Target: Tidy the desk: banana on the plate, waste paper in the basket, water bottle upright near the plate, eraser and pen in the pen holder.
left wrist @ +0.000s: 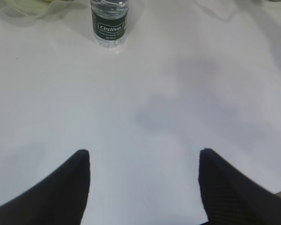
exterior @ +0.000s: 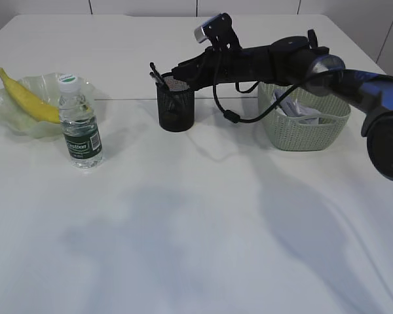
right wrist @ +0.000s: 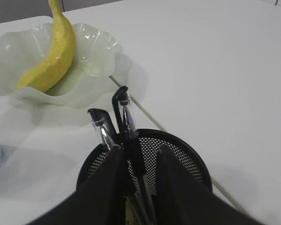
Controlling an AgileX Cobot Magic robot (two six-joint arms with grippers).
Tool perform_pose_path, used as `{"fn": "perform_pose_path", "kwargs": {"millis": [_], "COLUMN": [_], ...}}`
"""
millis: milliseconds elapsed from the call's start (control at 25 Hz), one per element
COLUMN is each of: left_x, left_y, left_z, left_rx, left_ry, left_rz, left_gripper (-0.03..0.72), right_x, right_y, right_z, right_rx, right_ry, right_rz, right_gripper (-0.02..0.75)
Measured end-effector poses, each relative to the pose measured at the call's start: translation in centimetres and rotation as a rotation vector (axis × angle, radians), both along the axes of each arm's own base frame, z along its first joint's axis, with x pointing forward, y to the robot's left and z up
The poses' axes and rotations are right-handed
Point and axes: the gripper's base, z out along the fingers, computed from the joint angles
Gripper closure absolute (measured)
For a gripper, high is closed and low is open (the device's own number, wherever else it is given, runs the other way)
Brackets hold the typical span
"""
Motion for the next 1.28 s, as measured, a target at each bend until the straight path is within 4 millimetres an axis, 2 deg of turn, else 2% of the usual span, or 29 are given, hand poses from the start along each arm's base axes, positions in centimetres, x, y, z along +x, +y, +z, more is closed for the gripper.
{"fn": "perform_pose_path", "kwargs": {"millis": [240, 400, 640, 1000, 1280], "left_x": [0.0, 0.0, 0.0, 0.3, 0.4], "left_y": [0.0, 0.0, 0.0, 0.2, 0.2], "left_z": [0.0, 0.0, 0.0, 0.2, 0.3], "left_rx": [0.0, 0.0, 0.0, 0.019, 0.017], "left_ry": [0.0, 0.0, 0.0, -0.047, -0.058], "left_rz": [0.0, 0.0, 0.0, 0.009, 0.01], "left_gripper": [0.171, 0.171, 0.171, 0.171, 0.171], "right_x": [-0.6, -1.2, -2.1, -3.9, -5.9], "right_y": [-0.6, -1.3, -2.3, -4.5, -4.6], "right_z": [2.8, 4.0, 5.9, 8.6, 11.3], "right_rx": [-0.046, -0.156, -0.211, -0.408, -0.456], "right_ry": [0.09, 0.171, 0.313, 0.452, 0.509], "right_rz": [-0.028, -0.059, -0.16, -0.311, -0.288], "right_gripper": [0.558, 0.553, 0.553, 0.552, 0.552]}}
